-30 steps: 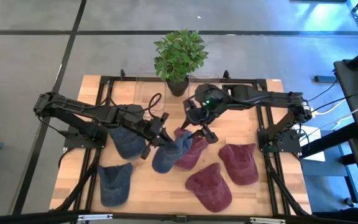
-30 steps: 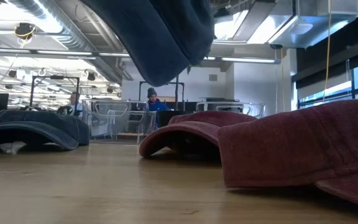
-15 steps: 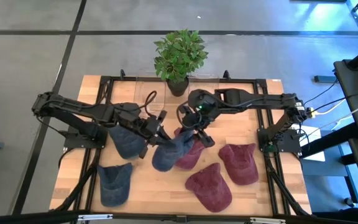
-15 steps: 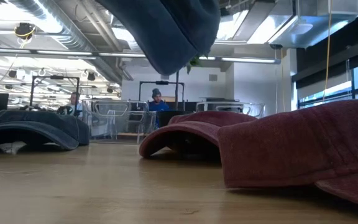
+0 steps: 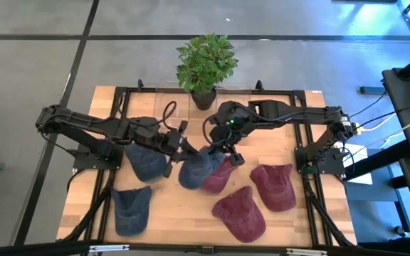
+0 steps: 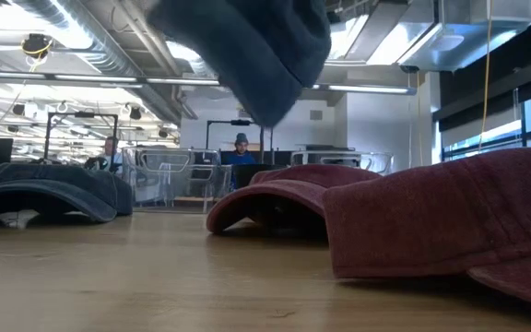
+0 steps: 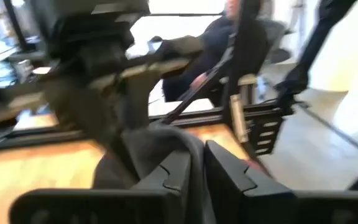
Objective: Pick & Place hat
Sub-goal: Put the top right blue cap into the right transparent bin
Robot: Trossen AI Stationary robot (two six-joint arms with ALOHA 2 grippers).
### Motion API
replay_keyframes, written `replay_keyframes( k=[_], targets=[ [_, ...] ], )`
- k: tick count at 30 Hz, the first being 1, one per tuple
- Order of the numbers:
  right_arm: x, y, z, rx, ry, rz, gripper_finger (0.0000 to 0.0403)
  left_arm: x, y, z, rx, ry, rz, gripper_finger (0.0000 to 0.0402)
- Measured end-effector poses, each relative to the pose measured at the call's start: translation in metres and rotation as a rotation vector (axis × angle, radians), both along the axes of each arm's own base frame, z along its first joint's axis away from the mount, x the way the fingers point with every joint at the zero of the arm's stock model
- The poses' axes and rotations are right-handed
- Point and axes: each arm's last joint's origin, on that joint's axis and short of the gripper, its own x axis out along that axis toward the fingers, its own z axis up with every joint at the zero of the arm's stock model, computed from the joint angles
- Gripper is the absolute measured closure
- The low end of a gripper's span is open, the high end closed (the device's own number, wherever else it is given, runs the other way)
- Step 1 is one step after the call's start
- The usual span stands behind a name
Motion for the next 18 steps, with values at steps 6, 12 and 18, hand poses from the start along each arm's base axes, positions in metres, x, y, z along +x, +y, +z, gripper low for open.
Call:
replay_keyframes(
  k=[6,12,18],
  targets=[
    [-0.022,-0.006,0.013,-0.046,0.026,-0.071,0.0371,-0.015,0.007,0.002,0.044,0.061,0.159,0.0277],
    [-0.058,-0.028,0.031,-0.134,0.078,-0.243,0.0371,-0.043,0.013,0.015,0.059,0.061,0.23,0.0235],
    [-0.086,-0.061,0.045,-0.254,0.068,-0.414,0.0371,-0.062,0.019,0.019,0.084,0.086,0.31,0.0229]
  ],
)
